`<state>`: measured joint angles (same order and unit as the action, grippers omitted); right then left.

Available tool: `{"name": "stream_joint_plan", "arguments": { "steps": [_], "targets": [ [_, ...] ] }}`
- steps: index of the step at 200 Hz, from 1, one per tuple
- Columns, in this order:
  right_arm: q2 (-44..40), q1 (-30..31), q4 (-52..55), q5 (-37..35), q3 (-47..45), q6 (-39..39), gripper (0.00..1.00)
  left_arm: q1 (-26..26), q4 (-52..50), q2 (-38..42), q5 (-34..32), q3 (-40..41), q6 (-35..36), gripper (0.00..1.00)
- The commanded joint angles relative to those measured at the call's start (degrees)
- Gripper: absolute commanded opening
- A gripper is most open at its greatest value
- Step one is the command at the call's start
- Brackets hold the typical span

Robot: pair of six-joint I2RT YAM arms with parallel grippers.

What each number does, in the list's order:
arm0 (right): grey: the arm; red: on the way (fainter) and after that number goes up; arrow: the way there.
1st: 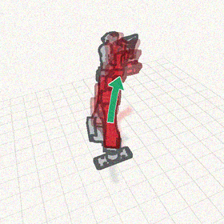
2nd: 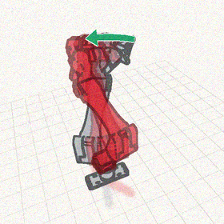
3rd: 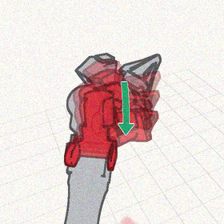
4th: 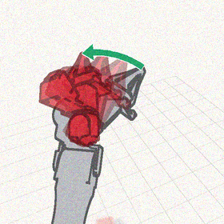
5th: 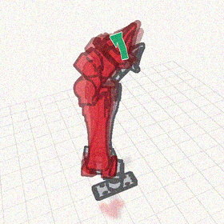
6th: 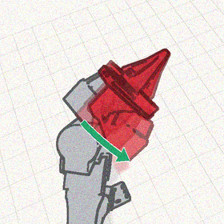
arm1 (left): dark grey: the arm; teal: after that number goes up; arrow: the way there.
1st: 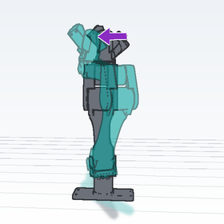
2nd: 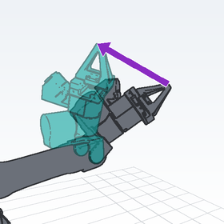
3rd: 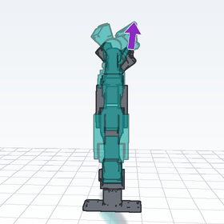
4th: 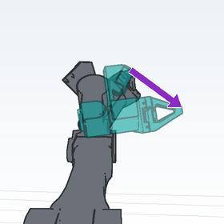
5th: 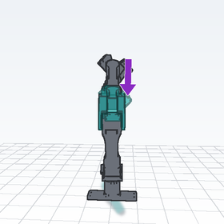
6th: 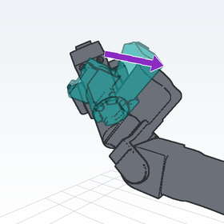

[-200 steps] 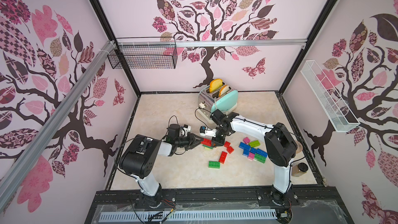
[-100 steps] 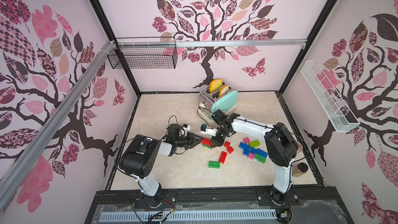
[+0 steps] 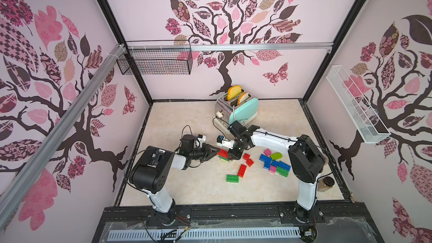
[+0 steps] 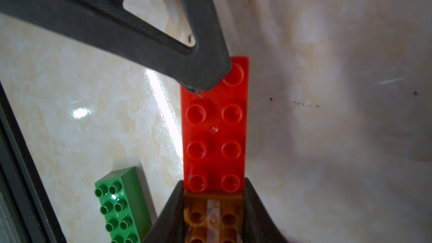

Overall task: Assemble a heart with lego
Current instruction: Assemble the lego brick with the lego brick.

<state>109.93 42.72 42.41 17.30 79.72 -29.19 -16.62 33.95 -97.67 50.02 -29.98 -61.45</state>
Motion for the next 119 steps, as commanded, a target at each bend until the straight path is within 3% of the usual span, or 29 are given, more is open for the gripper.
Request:
{"name": "stream_joint_plan", "arguments": {
  "steps": [1, 43, 79, 97, 119],
  "targets": [
    [3.5, 2.4, -4.0, -2.9, -1.0, 2.3, 0.22, -0.9, -1.1, -0.6, 1.0, 0.8, 0.2, 0.30],
    [5.4, 3.4, -0.3, -4.0, 2.4, 4.4, 0.22, -0.9, -1.2, -0.3, 0.9, 0.8, 0.2, 0.30],
    [3.7, 3.4, -5.0, -2.5, -0.5, 6.0, 0.25, -0.9, -1.2, -0.2, 0.9, 0.9, 0.2, 0.30],
    [3.2, 3.3, -6.8, -2.8, -1.3, 6.8, 0.31, -0.9, -1.3, -0.2, 1.0, 1.0, 0.2, 0.30],
    [2.1, 3.2, -7.9, -3.4, -1.7, 7.3, 0.49, -0.9, -1.2, 0.0, 1.0, 1.0, 0.2, 0.30]
  ]
}}
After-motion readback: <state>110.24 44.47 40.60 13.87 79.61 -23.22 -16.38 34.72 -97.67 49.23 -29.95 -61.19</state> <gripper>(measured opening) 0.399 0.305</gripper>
